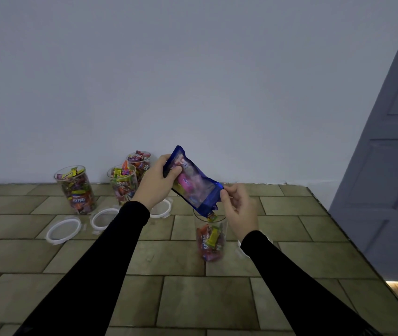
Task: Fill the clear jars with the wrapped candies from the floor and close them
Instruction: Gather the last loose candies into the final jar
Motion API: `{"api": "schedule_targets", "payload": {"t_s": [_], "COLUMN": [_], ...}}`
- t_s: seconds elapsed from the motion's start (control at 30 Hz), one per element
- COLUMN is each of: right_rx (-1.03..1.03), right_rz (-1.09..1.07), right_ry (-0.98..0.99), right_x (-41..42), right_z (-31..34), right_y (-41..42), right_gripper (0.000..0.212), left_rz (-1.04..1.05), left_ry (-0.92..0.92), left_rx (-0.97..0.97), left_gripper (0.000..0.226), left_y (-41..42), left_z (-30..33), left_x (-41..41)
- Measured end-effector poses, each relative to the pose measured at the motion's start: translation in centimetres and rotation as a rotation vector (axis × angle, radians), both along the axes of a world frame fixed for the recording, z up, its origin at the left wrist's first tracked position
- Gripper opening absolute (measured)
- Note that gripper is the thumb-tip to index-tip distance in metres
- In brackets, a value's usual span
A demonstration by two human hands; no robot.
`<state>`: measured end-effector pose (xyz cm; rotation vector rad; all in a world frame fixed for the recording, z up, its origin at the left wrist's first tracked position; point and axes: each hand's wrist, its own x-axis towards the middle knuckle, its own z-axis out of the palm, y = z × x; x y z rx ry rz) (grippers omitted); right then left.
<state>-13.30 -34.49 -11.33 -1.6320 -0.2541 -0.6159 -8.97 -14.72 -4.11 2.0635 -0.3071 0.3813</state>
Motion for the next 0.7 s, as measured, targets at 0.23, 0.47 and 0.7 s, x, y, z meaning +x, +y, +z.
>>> {"api": "schedule_targets", "payload": {"t_s": [0.23,0.47,0.7], "right_rx": [-0.097,-0.044,0.054], "right_rz": [-0.044,-0.036,-0.029], "right_ry": [-0.027,-0.036,-0.035], "right_x": [0.1,0.0,0.0], "right_z": [-0.7,-0.7,-0.9], "right_y": [-0.2,-0.3,-0.1], "right_gripper": [0.013,0.011,0.007], "left_rz": [-0.024,-0.048,-0.046], "left_ry": [-0.018,-0.075,-0.142], "left_rx": [0.045,0.125,0.265], "left_gripper": [0.036,0.032,0.037], "left_y": [-0.3,-1.0,-1.9], "left_z": [1.0,2.5,3.8], "left_x": [-0.7,-0.9,-0.8]}}
